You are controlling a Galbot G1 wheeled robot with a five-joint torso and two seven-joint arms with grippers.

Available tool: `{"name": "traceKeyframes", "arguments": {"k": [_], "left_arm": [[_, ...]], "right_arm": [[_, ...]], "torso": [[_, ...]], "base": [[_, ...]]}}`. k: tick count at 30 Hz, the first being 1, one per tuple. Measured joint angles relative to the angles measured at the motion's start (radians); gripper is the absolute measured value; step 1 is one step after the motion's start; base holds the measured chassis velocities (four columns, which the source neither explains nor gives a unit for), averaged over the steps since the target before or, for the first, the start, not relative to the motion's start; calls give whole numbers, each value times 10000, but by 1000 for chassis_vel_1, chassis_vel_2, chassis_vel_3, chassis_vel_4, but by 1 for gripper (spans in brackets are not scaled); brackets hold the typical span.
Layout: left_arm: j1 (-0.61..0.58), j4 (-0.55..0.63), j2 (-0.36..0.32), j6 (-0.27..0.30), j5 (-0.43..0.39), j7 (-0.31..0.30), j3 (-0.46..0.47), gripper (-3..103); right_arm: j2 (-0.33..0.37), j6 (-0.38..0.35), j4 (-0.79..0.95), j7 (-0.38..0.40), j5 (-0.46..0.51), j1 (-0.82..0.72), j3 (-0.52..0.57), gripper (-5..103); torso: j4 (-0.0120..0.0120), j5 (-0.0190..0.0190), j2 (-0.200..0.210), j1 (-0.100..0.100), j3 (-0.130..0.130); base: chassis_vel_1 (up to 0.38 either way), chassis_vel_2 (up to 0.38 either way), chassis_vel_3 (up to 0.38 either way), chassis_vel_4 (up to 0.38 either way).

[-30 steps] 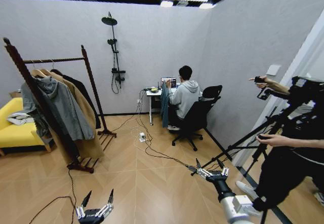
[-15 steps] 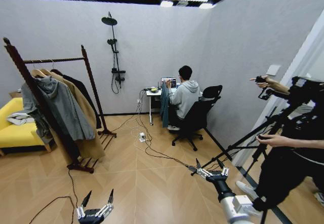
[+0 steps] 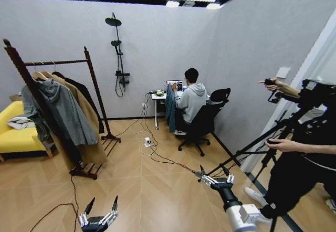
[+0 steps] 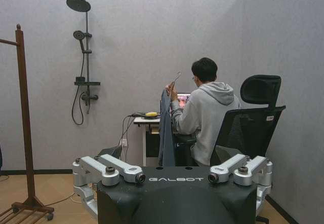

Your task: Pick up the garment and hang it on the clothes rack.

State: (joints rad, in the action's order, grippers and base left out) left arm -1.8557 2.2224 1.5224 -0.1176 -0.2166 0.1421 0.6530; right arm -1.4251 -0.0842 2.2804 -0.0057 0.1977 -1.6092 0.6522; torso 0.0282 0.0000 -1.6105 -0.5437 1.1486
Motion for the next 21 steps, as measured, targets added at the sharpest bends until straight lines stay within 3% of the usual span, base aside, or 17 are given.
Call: {"name": "traceKeyframes", "arguments": {"k": [8, 21], "left_arm": [[1, 0, 0, 0, 0, 0, 0, 100], [1, 0, 0, 0, 0, 0, 0, 100]], "right_arm": [[-11, -54, 127, -564, 75, -47, 78, 100], [196, -193, 232, -809, 137, 271, -104, 100]], "torso": [[0, 0, 0, 1, 0], [0, 0, 0, 1, 0]], "base": [[0, 0, 0, 0], [0, 0, 0, 0]]}}
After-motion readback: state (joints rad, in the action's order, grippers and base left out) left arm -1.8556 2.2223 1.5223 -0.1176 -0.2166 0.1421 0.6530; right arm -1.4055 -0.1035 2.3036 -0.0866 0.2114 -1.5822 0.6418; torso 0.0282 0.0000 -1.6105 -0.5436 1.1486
